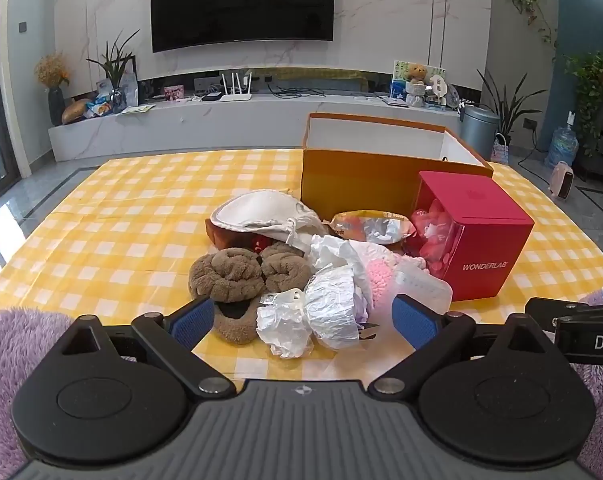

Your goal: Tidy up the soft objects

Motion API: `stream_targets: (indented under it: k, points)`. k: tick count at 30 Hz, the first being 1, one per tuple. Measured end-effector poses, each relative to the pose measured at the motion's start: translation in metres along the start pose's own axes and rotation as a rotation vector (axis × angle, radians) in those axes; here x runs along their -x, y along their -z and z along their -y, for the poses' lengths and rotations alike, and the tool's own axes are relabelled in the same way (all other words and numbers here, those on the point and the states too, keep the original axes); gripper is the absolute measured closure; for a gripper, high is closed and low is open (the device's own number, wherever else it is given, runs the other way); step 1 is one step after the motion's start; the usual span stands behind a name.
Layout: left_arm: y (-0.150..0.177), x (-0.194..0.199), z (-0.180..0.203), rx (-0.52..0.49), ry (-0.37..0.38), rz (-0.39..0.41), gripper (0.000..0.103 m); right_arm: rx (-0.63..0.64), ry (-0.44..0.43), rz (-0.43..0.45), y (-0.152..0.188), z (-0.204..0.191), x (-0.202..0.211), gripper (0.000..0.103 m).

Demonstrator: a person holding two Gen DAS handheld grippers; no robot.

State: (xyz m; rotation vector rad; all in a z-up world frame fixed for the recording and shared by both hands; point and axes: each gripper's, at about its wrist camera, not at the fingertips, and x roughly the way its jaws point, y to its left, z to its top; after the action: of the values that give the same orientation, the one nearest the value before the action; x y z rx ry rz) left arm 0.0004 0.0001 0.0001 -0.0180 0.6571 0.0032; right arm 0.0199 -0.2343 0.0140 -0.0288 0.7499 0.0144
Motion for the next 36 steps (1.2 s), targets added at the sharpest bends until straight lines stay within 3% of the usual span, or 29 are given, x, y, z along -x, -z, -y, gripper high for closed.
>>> stream_targets:
  k: [5, 13, 17, 24, 36]
  points:
    - [0.0001, 0.0095, 0.0041, -0.016, 0.035, 0.058, 0.0, 0.001, -0.003, -0.002, -0.0001, 0.0006, -0.0007, 0.005]
    - [-0.0004, 0.0077, 0.0028, 0.0, 0.027, 0.056, 0.0, -0.004, -0.001, -0.006, -0.0003, 0.0006, -0.0002, 0.005]
    - [0.0008, 0.008, 0.0007, 0.005, 0.08, 0.051, 0.0, -0.002, -0.003, -0.009, 0.0012, -0.0009, -0.0013, 0.005]
    - [0.0033, 0.0073, 0.0081, -0.027, 0.106, 0.039, 0.001, -0.004, -0.006, -0.008, 0.0008, 0.0005, -0.0003, 0.005]
    - [0.0034, 0.0036, 0.0053, -0.024, 0.066, 0.03, 0.001, -0.004, -0.005, -0.013, 0.003, 0.0015, -0.0016, 0.005]
